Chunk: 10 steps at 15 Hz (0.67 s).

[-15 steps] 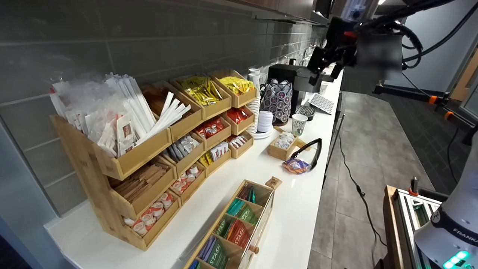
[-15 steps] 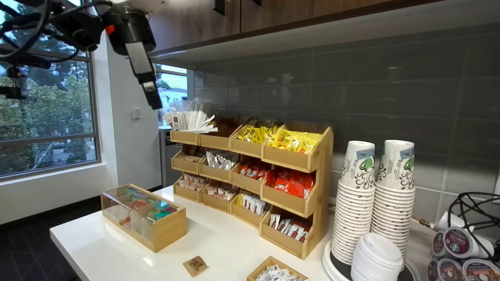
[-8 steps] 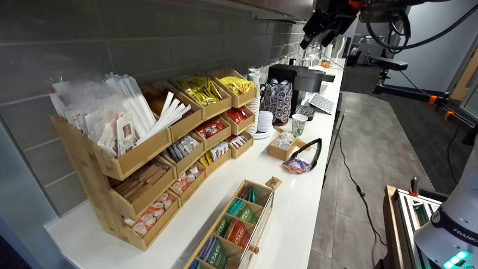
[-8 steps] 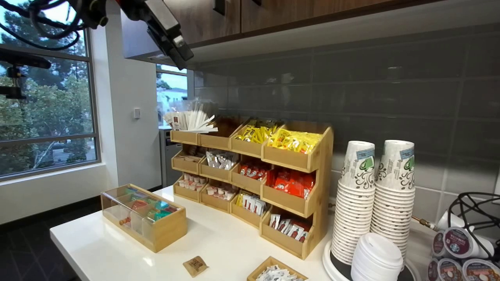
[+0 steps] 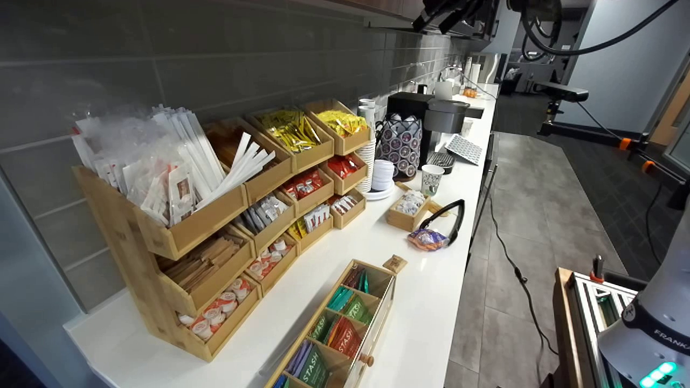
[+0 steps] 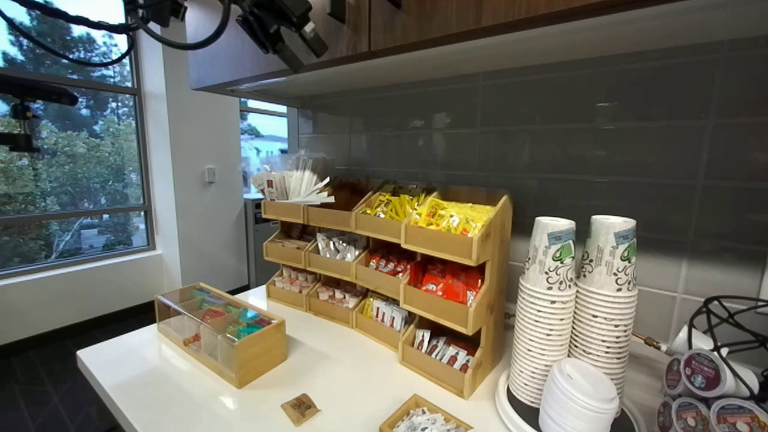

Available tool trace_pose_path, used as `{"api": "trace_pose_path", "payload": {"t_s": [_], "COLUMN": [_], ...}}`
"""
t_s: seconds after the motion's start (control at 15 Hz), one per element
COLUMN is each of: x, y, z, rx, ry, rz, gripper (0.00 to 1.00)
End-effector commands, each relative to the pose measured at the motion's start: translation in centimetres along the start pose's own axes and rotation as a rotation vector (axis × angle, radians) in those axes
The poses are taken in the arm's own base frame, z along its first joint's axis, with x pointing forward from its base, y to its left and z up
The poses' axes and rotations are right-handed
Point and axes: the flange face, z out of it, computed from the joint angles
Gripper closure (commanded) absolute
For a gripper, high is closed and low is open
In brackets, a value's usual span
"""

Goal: Open the cabinet

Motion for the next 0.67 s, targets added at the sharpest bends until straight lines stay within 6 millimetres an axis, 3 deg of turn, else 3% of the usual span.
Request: {"api": "trace_pose_path", "payload": {"t_s": [0.0, 0.6], "x": [2.00, 2.54], "y": [-0.04, 0.09], "z": [-0.42, -0.84], "rx": [0.087, 0.103], "ry": [0.045, 0.044], "rz": [-0.028, -0.014], "gripper": [0.00, 0.00]}}
